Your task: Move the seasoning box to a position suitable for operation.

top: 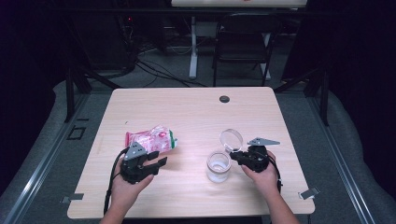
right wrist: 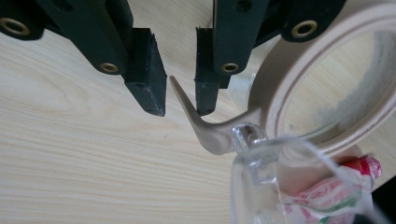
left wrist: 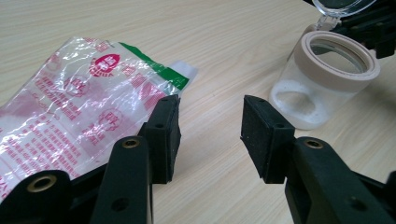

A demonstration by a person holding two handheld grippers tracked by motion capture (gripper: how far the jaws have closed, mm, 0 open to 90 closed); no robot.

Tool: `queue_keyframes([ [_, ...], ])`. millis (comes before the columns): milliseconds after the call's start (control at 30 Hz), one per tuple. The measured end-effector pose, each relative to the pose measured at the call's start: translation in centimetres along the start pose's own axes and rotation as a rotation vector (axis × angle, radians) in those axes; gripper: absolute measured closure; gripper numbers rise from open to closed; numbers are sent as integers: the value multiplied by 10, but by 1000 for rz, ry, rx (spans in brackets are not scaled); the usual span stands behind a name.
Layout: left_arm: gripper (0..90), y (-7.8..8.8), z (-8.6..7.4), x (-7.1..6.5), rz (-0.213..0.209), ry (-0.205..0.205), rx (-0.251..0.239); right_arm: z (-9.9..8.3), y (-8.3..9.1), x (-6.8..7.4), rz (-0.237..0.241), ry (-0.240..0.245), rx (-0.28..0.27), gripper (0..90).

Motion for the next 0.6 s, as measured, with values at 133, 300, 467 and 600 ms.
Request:
queue_keyframes([
  [133, 571, 3, -2, 3, 9, 8, -1, -1, 4, 1, -8, 21, 3, 769],
  [300, 570, 4, -3, 3, 15, 9, -5, -2, -2, 2, -13, 25, 38, 851],
  [467, 571, 4, -6, 4, 23, 8, 6, 2, -6, 3, -17, 28, 39, 864],
  [600, 570, 4, -8, 4, 32, 13, 13, 6, -12, 3, -7, 18, 27, 866],
])
Point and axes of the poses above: each handheld gripper's, and its own axes: y roughly backward along the jaws, z roughly out of its top, x roughly to its left, the point moved 2 cm from there along -y, roughly forward along the jaws, and after that the axes turned 15 degrees about -y, right-handed, at the moved point
